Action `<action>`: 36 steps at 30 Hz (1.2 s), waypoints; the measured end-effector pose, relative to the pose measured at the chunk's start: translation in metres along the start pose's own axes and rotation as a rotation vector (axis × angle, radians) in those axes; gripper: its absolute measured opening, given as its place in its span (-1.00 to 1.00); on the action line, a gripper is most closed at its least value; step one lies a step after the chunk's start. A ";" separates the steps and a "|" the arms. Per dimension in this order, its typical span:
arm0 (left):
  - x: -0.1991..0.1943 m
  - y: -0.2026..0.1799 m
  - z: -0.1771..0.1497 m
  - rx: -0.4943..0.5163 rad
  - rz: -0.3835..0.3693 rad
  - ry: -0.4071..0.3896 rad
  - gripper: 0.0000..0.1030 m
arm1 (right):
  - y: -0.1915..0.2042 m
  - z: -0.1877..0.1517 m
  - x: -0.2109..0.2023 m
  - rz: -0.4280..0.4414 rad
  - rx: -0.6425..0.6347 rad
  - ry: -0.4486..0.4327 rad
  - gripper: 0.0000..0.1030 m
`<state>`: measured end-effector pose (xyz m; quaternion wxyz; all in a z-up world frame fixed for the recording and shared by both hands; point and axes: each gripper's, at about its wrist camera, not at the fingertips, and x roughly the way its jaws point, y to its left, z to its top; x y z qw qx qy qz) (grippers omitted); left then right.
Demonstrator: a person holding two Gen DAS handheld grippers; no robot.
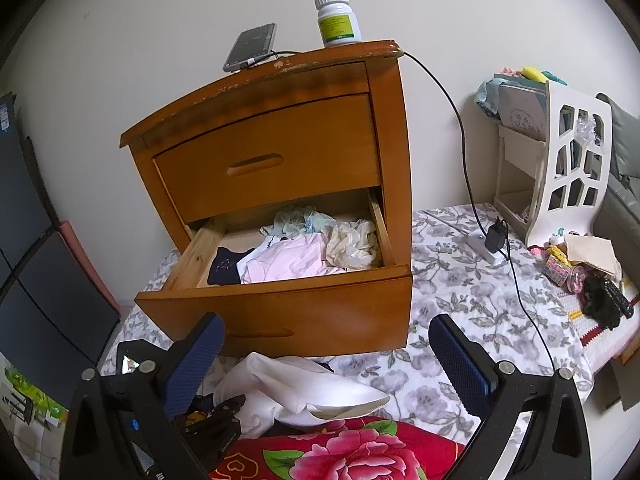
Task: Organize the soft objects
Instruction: 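Lower the white cloth onto the bedsheet beside the black cloth, then open the left gripper to release the white cloth and withdraw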
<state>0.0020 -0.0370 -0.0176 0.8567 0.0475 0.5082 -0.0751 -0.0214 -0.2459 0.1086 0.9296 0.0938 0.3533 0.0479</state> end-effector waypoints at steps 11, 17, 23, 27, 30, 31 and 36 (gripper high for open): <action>-0.035 -0.003 0.003 0.004 -0.047 -0.023 -0.27 | 0.001 0.000 0.001 -0.003 -0.001 0.000 1.00; -0.081 0.002 0.010 -0.009 -0.055 -0.116 -0.03 | 0.002 0.001 -0.003 0.000 -0.005 -0.015 1.00; -0.134 0.022 0.027 -0.067 -0.027 -0.227 0.03 | 0.002 0.002 -0.007 0.003 -0.006 -0.023 1.00; -0.168 0.035 0.041 -0.092 -0.002 -0.305 0.21 | 0.001 0.003 -0.008 0.005 -0.006 -0.023 1.00; -0.191 0.041 0.055 -0.116 0.009 -0.358 0.25 | 0.003 0.003 -0.007 0.007 -0.010 -0.021 1.00; -0.196 0.044 0.062 -0.126 0.012 -0.367 0.26 | 0.003 0.003 -0.007 0.008 -0.012 -0.020 1.00; -0.214 0.050 0.087 -0.156 0.011 -0.398 0.28 | 0.005 0.002 -0.006 0.012 -0.016 -0.017 1.00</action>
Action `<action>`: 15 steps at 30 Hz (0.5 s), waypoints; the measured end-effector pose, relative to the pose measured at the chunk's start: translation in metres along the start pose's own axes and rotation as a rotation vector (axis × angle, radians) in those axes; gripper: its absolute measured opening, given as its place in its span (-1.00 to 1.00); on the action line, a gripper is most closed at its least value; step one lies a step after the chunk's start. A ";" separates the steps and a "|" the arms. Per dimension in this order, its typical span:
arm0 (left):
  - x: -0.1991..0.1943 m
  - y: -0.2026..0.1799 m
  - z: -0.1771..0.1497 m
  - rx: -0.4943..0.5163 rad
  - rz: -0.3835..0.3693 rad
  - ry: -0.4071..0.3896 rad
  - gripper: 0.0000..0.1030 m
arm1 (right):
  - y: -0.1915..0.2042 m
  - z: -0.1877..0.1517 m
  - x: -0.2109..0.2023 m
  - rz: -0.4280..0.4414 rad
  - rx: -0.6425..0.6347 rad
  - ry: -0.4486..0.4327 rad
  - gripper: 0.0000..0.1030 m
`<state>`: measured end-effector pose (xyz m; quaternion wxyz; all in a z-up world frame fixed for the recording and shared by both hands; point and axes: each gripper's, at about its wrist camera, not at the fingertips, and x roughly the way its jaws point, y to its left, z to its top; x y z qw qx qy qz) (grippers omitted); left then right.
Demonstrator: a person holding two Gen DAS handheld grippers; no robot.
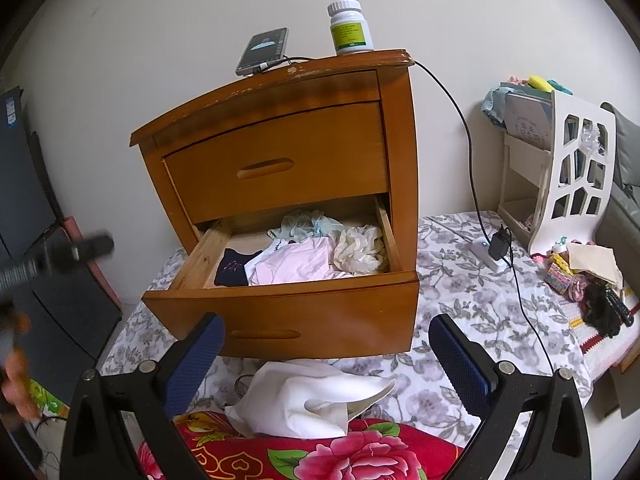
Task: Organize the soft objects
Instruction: 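Open the left gripper to release the white cloth and withdraw, then move the right gripper toward the open drawer above the cream cloth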
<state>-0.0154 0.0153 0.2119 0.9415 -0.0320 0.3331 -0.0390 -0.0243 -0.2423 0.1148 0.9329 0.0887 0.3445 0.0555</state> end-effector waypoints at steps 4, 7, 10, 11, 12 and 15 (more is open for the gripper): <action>-0.004 0.000 0.012 -0.032 0.002 -0.026 0.61 | 0.000 0.000 0.001 0.002 0.000 0.003 1.00; -0.002 0.002 0.012 -0.072 0.006 -0.050 0.65 | 0.000 0.000 0.002 0.003 -0.003 0.007 1.00; 0.004 0.002 0.002 -0.092 0.022 -0.059 0.71 | 0.000 0.000 0.004 0.005 -0.012 0.013 1.00; 0.007 0.003 -0.001 -0.091 0.026 -0.060 0.71 | 0.001 -0.001 0.005 0.004 -0.015 0.015 1.00; 0.009 0.002 -0.004 -0.090 0.029 -0.059 0.71 | 0.001 -0.001 0.006 0.000 -0.020 0.019 1.00; 0.020 0.005 -0.014 -0.098 0.055 -0.053 0.71 | 0.001 -0.003 0.011 -0.009 -0.026 0.031 1.00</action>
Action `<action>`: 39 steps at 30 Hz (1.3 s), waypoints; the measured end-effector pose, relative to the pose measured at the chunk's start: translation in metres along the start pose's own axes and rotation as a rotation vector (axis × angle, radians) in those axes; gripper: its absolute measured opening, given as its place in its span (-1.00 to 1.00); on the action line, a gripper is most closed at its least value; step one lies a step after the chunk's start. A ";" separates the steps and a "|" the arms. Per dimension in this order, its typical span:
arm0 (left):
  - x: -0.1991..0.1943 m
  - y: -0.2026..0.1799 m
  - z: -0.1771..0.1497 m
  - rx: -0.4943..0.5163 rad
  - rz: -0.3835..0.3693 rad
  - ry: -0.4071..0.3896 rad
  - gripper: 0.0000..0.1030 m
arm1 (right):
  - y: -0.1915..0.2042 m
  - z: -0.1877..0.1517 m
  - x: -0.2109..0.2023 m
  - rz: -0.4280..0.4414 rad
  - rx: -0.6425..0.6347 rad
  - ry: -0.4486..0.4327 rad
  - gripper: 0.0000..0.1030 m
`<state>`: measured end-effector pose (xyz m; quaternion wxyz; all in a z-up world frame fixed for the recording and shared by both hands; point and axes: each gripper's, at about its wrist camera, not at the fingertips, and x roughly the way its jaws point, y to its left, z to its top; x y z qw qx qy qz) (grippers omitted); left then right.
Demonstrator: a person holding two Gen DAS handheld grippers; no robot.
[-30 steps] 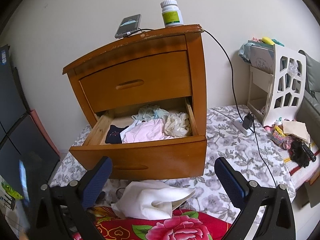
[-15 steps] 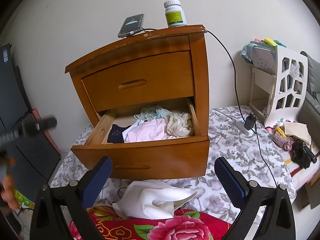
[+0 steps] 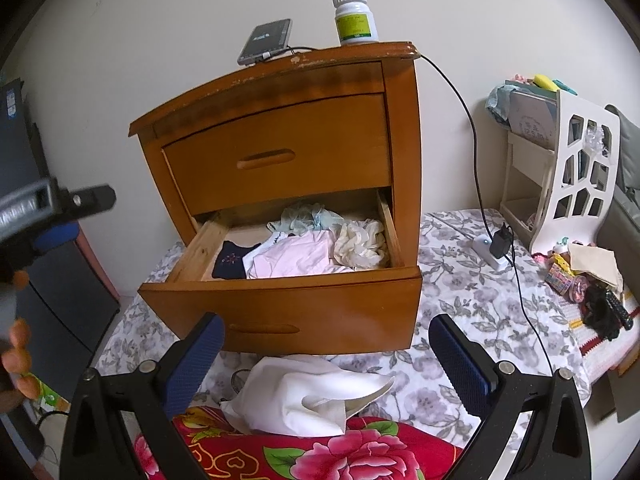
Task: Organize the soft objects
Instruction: 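Move the right gripper toward the open drawer above the cream cloth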
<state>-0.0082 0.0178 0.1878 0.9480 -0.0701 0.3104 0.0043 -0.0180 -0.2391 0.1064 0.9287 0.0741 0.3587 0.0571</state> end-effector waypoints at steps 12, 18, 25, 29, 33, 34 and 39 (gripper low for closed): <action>0.015 0.007 -0.026 0.002 0.042 -0.039 0.72 | 0.014 -0.003 0.019 -0.012 -0.061 0.048 1.00; 0.018 0.016 -0.031 -0.026 0.028 -0.044 0.72 | 0.022 0.005 0.022 -0.031 -0.112 0.041 1.00; 0.018 0.026 -0.035 -0.049 0.010 -0.052 0.72 | 0.030 0.022 0.025 -0.012 -0.151 0.044 1.00; 0.019 0.029 -0.037 -0.051 0.000 -0.053 0.72 | 0.034 0.034 0.029 -0.006 -0.179 0.055 1.00; 0.023 0.031 -0.038 -0.054 -0.010 -0.050 0.72 | 0.035 0.052 0.031 0.000 -0.210 0.064 1.00; 0.023 0.032 -0.039 -0.054 -0.011 -0.049 0.72 | 0.034 0.057 0.032 0.006 -0.213 0.069 1.00; 0.025 0.031 -0.040 -0.044 -0.020 -0.059 0.72 | 0.034 0.083 0.036 0.002 -0.244 0.066 1.00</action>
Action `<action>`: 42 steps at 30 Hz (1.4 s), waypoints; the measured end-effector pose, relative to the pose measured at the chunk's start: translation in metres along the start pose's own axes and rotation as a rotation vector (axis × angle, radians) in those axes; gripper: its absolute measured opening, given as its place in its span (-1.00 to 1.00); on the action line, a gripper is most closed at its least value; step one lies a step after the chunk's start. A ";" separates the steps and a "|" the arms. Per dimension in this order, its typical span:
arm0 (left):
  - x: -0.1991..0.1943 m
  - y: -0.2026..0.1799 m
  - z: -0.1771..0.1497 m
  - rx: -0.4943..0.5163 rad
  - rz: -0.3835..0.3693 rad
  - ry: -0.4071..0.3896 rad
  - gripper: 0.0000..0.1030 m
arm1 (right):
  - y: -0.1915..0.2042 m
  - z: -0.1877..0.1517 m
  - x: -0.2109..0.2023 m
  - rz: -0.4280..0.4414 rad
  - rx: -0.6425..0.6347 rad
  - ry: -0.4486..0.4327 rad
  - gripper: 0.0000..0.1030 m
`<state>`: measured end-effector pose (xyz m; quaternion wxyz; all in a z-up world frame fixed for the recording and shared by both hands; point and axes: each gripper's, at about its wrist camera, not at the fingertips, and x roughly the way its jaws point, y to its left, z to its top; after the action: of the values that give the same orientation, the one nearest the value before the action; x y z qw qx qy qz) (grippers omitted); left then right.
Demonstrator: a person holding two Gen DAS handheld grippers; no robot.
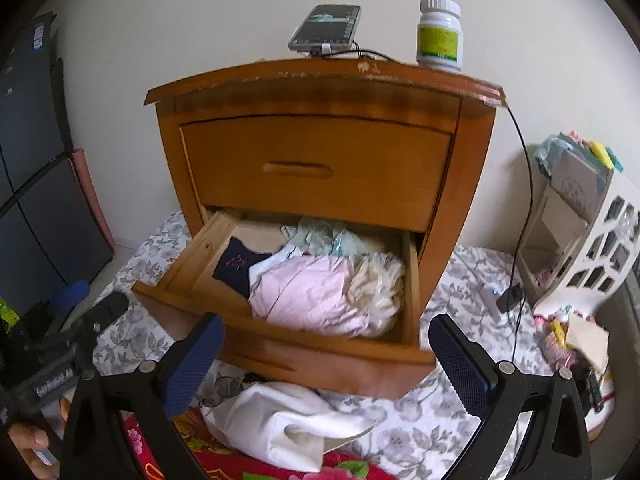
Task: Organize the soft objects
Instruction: 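Move the right gripper toward the open drawer above the cream cloth, then lower the right gripper into the drawer and grasp the cream lace cloth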
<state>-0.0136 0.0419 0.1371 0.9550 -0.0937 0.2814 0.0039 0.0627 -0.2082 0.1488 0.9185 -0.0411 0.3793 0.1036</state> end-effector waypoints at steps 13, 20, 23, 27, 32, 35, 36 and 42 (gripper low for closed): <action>0.014 0.008 -0.001 -0.025 0.003 -0.018 0.72 | -0.018 0.055 0.024 0.033 -0.016 0.031 1.00; 0.025 0.005 0.009 -0.018 0.007 -0.007 0.72 | -0.018 0.069 0.052 0.056 -0.014 0.097 1.00; 0.030 0.005 0.018 -0.023 0.012 0.011 0.72 | -0.017 0.073 0.065 0.051 -0.017 0.124 1.00; 0.034 0.005 0.032 -0.023 0.020 0.009 0.72 | -0.015 0.078 0.082 0.041 -0.019 0.159 1.00; 0.039 0.005 0.048 -0.027 0.006 -0.016 0.72 | -0.011 0.078 0.102 0.037 -0.033 0.215 0.99; 0.045 0.004 0.054 -0.026 -0.006 -0.021 0.72 | -0.011 0.078 0.112 0.030 -0.045 0.242 0.97; 0.047 0.005 0.056 -0.027 -0.011 -0.020 0.72 | -0.011 0.078 0.114 0.029 -0.044 0.250 0.94; 0.057 0.005 0.058 -0.028 -0.029 -0.019 0.72 | -0.018 0.076 0.132 0.014 -0.032 0.307 0.87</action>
<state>0.0654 0.0546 0.1530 0.9561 -0.1113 0.2710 -0.0050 0.2099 -0.1930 0.1098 0.8483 -0.0686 0.5137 0.1085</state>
